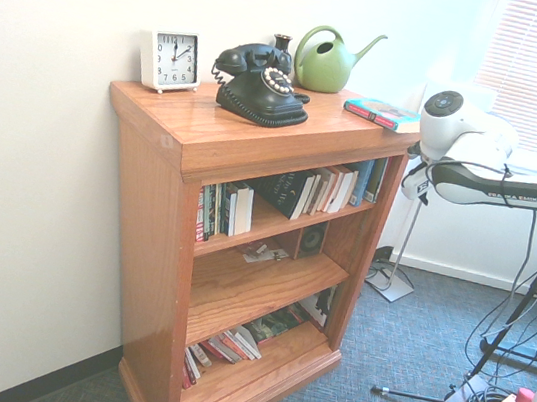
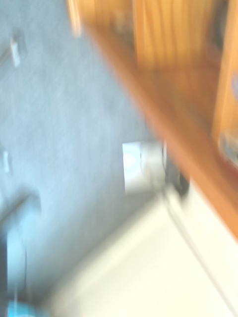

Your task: Organize the shelf

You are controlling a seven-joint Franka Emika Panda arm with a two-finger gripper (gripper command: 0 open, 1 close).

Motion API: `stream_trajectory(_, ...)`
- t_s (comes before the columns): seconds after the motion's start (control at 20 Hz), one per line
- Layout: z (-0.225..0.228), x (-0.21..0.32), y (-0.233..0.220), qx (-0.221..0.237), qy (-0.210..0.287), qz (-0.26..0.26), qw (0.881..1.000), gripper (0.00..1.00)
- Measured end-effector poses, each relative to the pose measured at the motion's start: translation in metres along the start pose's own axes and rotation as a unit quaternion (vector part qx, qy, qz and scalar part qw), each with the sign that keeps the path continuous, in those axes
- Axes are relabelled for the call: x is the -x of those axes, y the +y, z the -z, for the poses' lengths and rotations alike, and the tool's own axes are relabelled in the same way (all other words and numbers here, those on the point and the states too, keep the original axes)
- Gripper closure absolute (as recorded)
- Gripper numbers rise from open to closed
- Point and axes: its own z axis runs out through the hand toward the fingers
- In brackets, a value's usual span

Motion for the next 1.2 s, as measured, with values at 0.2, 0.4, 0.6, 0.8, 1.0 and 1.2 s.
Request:
stream_trajectory(0.2,0.027,-0.012,0.002,0.085,0.079,0.011,0.993,0.00)
stream_trajectory(0.4,0.042,-0.019,-0.002,0.179,0.118,0.032,0.976,0.00)
stream_trajectory(0.6,0.043,-0.029,-0.017,0.239,0.122,0.081,0.960,0.00)
stream_trajectory(0.8,0.039,-0.054,-0.032,0.262,0.152,0.106,0.947,0.00)
stream_trajectory(1.0,0.028,-0.063,-0.054,0.267,0.160,0.113,0.944,0.00)
stream_trajectory(1.2,0.032,-0.060,-0.079,0.258,0.175,0.124,0.942,0.00)
